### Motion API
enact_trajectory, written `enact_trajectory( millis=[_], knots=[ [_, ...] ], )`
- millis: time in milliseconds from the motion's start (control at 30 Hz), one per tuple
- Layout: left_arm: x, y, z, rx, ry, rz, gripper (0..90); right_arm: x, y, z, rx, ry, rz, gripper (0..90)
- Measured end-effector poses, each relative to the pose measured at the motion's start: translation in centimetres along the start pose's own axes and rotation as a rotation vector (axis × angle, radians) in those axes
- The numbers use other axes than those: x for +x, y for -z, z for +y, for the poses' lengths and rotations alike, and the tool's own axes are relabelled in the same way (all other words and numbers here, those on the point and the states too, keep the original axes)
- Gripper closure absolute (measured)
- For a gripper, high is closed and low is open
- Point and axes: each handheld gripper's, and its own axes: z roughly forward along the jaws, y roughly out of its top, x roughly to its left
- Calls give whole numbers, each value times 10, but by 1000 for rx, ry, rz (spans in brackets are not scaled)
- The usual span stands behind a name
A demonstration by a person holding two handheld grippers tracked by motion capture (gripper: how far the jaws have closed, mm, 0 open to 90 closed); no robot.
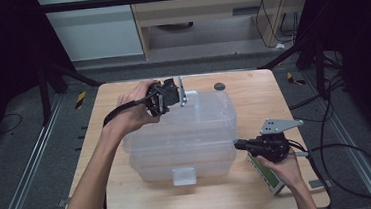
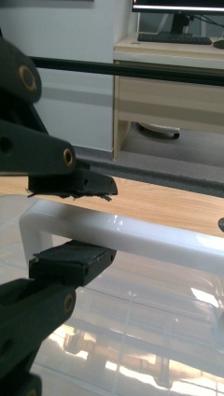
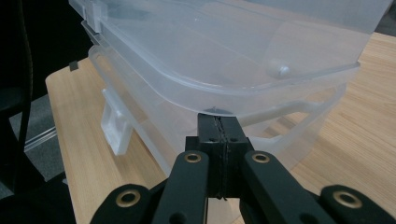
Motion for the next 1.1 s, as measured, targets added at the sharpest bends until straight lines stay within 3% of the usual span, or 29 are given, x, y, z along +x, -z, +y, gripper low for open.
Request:
enact_trajectory(
  millis=[367, 633, 1000, 1100],
  knots=[
    [6, 14, -8, -45, 57, -4, 548, 1, 0, 2, -2, 10, 0, 900],
    [6, 28, -25, -89, 132, -20, 536, 0, 0, 3, -2, 13, 1, 900],
    [-1, 49, -49, -106, 168, -19, 540, 1, -1, 3, 1, 15, -5, 900],
    [-3, 55, -59, -125, 209, -7, 540, 1, 0, 4, 1, 17, -9, 900]
  ],
)
